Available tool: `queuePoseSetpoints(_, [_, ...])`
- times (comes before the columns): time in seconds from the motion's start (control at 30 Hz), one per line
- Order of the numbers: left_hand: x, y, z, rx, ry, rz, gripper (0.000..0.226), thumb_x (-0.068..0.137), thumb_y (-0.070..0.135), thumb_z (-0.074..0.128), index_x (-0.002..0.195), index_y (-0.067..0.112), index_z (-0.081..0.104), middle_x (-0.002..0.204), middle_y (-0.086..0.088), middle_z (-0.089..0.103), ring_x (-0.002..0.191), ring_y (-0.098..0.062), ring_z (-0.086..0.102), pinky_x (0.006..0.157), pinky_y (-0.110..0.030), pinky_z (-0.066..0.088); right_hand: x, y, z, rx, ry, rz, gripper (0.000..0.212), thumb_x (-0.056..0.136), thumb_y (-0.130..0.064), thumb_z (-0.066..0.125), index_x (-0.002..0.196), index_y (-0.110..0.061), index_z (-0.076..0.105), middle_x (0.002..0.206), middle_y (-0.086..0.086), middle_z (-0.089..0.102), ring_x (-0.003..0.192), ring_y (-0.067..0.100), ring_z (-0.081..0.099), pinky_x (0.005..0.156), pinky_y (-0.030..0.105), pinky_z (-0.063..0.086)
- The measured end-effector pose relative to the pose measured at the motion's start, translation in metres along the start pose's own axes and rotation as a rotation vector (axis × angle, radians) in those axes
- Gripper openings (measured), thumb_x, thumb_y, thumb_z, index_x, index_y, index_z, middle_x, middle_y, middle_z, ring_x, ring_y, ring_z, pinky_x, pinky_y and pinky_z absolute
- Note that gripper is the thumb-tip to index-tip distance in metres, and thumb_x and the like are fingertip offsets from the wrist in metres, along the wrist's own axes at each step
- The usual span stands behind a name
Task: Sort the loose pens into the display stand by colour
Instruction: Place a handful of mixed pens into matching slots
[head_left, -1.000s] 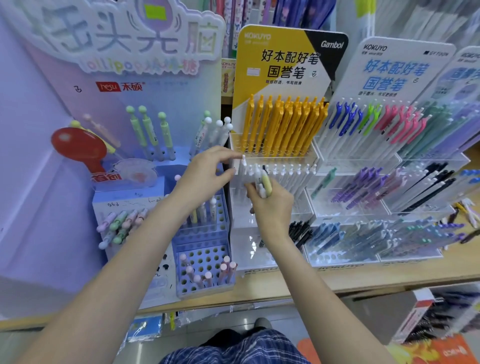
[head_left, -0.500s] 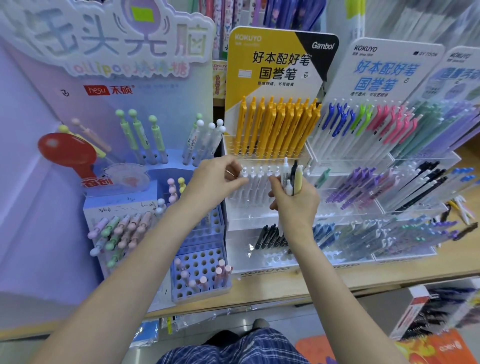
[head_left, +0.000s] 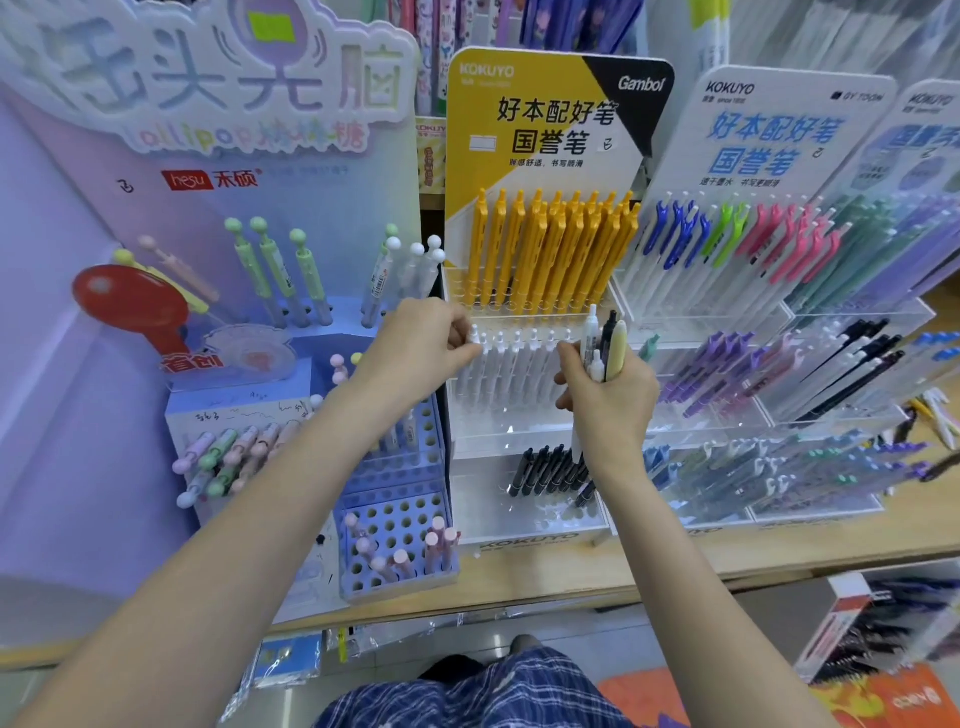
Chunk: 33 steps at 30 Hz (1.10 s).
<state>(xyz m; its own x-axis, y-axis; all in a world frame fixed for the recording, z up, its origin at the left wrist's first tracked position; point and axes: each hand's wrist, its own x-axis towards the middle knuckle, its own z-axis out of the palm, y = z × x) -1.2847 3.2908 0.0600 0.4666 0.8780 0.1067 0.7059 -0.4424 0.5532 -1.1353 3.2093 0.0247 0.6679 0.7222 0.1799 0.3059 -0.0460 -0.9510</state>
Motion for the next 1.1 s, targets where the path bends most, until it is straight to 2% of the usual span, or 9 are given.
queuePoseSetpoints(0.1, [-0.002,-0.006,-0.002,0.001,0.015,0.008,0.019,0.087,0.020,0.063,0.095,0.003,0.067,0.089,-0.009,0.070,0.084,-0.019,0.065,0.083,-0.035,0.051,0.001,0.001,-0.003,-0.002,-0.007,-0.018,0.019,0.086,-0.013,0.065,0.072,-0.003,0.058,0.058,0.001,0.061,0.038,0.006,0.053,0.045,0.017,0.045])
queuePoseSetpoints(0.3, [-0.004,-0.005,0.003,0.023,0.123,-0.048,0.019,0.088,0.020,0.061,0.096,0.004,0.069,0.090,-0.010,0.071,0.089,-0.022,0.065,0.084,-0.038,0.050,0.007,0.002,-0.011,0.007,0.007,-0.017,0.023,0.086,-0.013,0.065,0.067,-0.020,0.055,0.057,-0.001,0.060,0.038,0.006,0.053,0.045,0.021,0.048])
queuePoseSetpoints(0.4, [-0.005,0.000,0.006,-0.017,0.210,-0.075,0.022,0.088,0.022,0.062,0.096,0.002,0.069,0.090,-0.011,0.071,0.088,-0.024,0.065,0.085,-0.039,0.050,0.008,0.005,-0.015,-0.001,0.012,-0.005,0.021,0.086,-0.014,0.065,0.068,-0.015,0.056,0.057,-0.003,0.060,0.039,0.006,0.054,0.046,0.023,0.049])
queuePoseSetpoints(0.5, [0.001,0.008,-0.006,-0.002,0.276,0.008,0.020,0.090,0.020,0.058,0.089,0.003,0.069,0.084,-0.011,0.071,0.081,-0.024,0.066,0.079,-0.040,0.051,0.011,0.008,-0.015,-0.013,-0.043,-0.019,0.017,0.086,-0.013,0.066,0.070,-0.009,0.059,0.057,-0.002,0.060,0.038,0.006,0.053,0.044,0.018,0.046])
queuePoseSetpoints(0.6, [0.006,0.008,-0.018,0.065,0.162,0.046,0.021,0.091,0.018,0.056,0.092,0.001,0.068,0.087,-0.012,0.070,0.084,-0.025,0.064,0.080,-0.040,0.050,0.011,0.007,-0.008,-0.030,-0.136,-0.078,0.016,0.085,-0.014,0.067,0.077,-0.001,0.064,0.057,0.000,0.061,0.038,0.006,0.053,0.043,0.015,0.043])
queuePoseSetpoints(0.7, [0.003,0.003,-0.013,0.073,0.074,0.039,0.020,0.091,0.015,0.056,0.096,0.000,0.067,0.091,-0.012,0.071,0.087,-0.023,0.064,0.082,-0.039,0.050,0.014,0.005,-0.003,-0.028,-0.143,-0.104,0.018,0.085,-0.016,0.067,0.078,0.000,0.064,0.057,0.000,0.061,0.038,0.006,0.053,0.044,0.016,0.044])
queuePoseSetpoints(0.9, [0.001,-0.003,-0.004,0.048,0.026,0.003,0.019,0.091,0.012,0.055,0.099,0.000,0.066,0.095,-0.013,0.070,0.093,-0.025,0.064,0.085,-0.039,0.049,0.018,0.006,-0.006,-0.018,-0.138,-0.100,0.013,0.085,-0.015,0.067,0.077,-0.006,0.062,0.054,-0.006,0.059,0.038,0.005,0.053,0.043,0.013,0.042])
queuePoseSetpoints(1.1, [0.002,0.003,0.005,0.103,0.034,-0.022,0.021,0.093,0.014,0.053,0.102,-0.001,0.064,0.097,-0.017,0.068,0.094,-0.030,0.061,0.085,-0.044,0.048,0.018,0.011,-0.005,-0.051,-0.147,-0.098,0.015,0.086,-0.016,0.066,0.080,-0.003,0.064,0.056,-0.005,0.060,0.038,0.006,0.053,0.044,0.015,0.044])
